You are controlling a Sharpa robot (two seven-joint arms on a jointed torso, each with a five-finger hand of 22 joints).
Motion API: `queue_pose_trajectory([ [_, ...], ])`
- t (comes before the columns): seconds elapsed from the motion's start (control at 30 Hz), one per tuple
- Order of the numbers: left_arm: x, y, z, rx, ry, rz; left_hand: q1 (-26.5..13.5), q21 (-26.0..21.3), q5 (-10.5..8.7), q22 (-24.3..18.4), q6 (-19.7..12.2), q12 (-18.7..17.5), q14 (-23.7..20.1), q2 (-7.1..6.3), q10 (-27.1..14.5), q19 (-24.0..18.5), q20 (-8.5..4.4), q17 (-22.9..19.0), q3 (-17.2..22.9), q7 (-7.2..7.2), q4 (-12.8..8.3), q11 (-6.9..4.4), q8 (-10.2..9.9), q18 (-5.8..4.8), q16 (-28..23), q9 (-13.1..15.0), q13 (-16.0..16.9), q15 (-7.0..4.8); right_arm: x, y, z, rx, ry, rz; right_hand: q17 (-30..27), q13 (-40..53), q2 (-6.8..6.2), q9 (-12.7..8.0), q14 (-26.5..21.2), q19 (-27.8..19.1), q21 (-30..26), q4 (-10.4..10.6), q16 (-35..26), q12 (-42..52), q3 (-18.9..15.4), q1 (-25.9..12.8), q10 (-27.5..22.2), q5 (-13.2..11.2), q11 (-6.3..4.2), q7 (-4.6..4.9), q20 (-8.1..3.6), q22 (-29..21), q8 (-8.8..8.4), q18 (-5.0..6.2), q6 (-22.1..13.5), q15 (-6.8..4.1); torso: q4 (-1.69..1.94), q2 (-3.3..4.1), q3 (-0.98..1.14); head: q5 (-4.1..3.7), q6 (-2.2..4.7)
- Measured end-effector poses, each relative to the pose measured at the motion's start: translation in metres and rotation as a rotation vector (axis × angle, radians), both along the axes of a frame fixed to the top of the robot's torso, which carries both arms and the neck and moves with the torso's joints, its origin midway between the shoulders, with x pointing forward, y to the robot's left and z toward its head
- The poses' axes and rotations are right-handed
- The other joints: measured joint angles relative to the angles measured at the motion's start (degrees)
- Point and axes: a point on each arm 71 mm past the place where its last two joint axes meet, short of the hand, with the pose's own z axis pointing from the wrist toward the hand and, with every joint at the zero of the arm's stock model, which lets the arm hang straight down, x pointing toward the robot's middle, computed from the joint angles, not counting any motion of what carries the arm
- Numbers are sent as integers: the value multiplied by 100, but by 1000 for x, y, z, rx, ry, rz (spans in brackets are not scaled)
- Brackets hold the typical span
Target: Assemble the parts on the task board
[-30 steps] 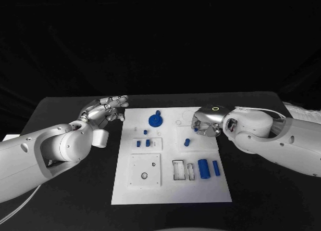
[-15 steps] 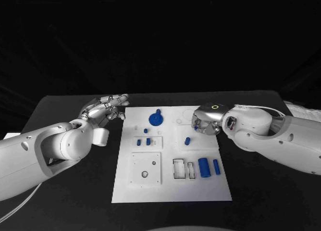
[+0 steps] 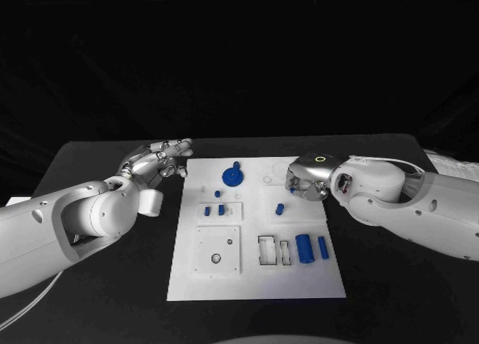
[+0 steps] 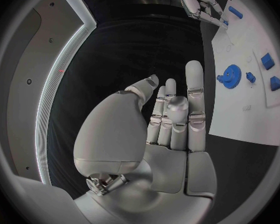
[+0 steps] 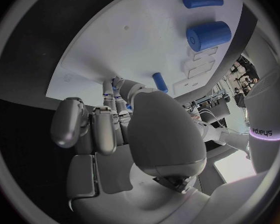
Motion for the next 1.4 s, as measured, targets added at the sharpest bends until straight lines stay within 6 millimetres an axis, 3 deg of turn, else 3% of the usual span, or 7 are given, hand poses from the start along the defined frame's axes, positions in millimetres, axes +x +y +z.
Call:
queue_pose_trajectory([
  [0.6,0,1,0,3,0,4,23,0,0,-5,-21,0,0,23,-40,0,0,-8,16,21,-15,-1,0,0,0,1,6,0,-11,2,5,23,-51,2,-1,-5,6,24,0,21,20,-7,23,-21,39,5,50,-16,5,20,21,31,-4,0,19,0,-3,-1,-1,-1,8],
  [0.97,1,2,-1,5,0,9,23,0,0,-4,-21,33,0,23,-70,0,0,-16,16,20,-15,30,0,0,0,1,12,0,-22,4,20,57,-81,20,-1,-13,36,18,0,21,20,-7,22,-21,38,-26,49,-27,6,1,21,37,14,0,38,0,-7,3,3,7,19],
  [1.2,1,2,-1,5,0,9,23,0,0,-4,-21,33,0,23,-70,0,0,-15,16,20,-15,30,0,0,0,1,11,0,-41,25,38,113,-103,86,3,-29,35,24,0,42,43,-23,22,-28,54,-26,70,-38,-14,0,0,44,14,0,37,0,-5,5,2,40,18],
  [1.4,2,0,-1,4,0,6,23,0,0,-4,-22,33,0,23,-81,0,0,-20,16,21,-15,19,0,0,0,1,11,0,-56,51,48,165,-108,157,3,-34,35,27,0,42,43,-33,22,-29,63,-25,70,-48,-14,0,0,44,14,0,36,0,4,6,0,114,5],
])
